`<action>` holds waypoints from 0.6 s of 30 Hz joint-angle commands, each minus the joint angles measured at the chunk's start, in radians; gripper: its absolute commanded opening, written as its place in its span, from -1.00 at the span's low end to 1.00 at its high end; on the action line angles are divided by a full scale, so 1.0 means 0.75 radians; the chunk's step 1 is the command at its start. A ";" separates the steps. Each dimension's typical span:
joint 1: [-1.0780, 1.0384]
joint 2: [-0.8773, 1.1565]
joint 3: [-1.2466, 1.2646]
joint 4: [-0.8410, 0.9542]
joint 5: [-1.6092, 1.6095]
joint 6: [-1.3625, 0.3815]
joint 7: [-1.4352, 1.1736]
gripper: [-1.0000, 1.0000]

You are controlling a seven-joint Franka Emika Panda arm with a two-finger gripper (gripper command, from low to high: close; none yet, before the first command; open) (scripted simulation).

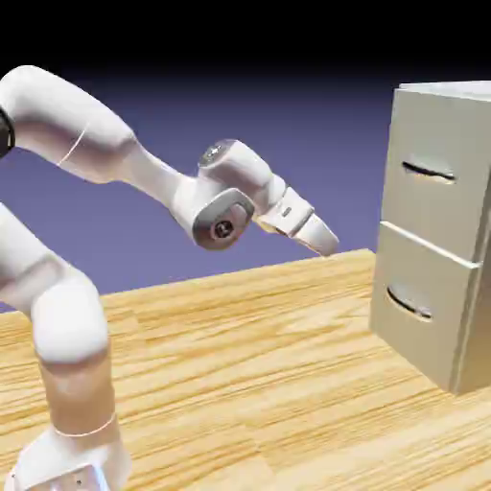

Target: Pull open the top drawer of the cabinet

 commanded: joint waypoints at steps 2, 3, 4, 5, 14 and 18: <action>-0.051 0.085 0.076 0.031 -0.116 -0.033 -0.007 0.00; -0.077 0.127 0.115 0.047 -0.174 -0.049 -0.011 0.00; -0.102 0.169 0.153 0.062 -0.232 -0.066 -0.015 0.00; -0.128 0.212 0.191 0.078 -0.290 -0.082 -0.018 0.00; -0.358 0.592 0.534 0.218 -0.812 -0.231 -0.051 0.00; -0.461 0.762 0.687 0.281 -1.044 -0.297 -0.066 0.00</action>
